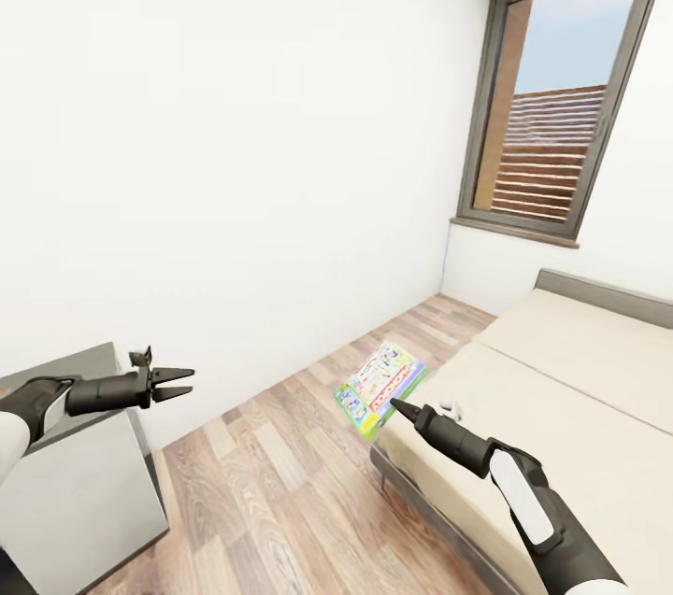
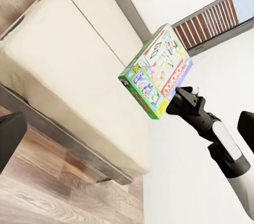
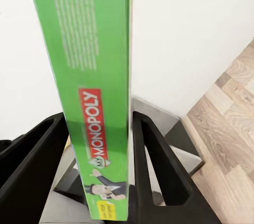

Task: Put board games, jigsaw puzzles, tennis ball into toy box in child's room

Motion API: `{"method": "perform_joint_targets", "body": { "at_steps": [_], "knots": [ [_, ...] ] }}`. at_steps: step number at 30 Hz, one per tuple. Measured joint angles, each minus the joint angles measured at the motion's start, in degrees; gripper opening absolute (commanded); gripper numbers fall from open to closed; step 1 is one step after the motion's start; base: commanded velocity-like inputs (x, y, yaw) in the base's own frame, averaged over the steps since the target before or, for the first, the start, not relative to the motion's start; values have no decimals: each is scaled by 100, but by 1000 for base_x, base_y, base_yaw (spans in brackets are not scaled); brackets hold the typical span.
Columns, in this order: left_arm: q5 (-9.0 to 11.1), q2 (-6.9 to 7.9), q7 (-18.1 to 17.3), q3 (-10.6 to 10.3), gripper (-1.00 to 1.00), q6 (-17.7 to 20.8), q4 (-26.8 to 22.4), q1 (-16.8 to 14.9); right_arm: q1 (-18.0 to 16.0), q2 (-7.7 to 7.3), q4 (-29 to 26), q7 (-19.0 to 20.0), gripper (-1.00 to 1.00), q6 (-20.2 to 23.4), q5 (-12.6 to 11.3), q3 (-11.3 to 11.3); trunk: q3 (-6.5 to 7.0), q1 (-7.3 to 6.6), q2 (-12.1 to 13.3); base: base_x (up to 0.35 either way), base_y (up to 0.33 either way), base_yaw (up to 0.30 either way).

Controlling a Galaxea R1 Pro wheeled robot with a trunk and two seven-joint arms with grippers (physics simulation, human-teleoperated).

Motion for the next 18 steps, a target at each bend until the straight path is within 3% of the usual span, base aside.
{"method": "perform_joint_targets", "body": {
  "at_steps": [18],
  "knots": [
    [-41, -22, 1, -50, 100, 46, -1, 4, 1, -7, 1, 6, -100, -11, 19, 0, 398, -395, 723, -4, 0, 268]
  ]
}}
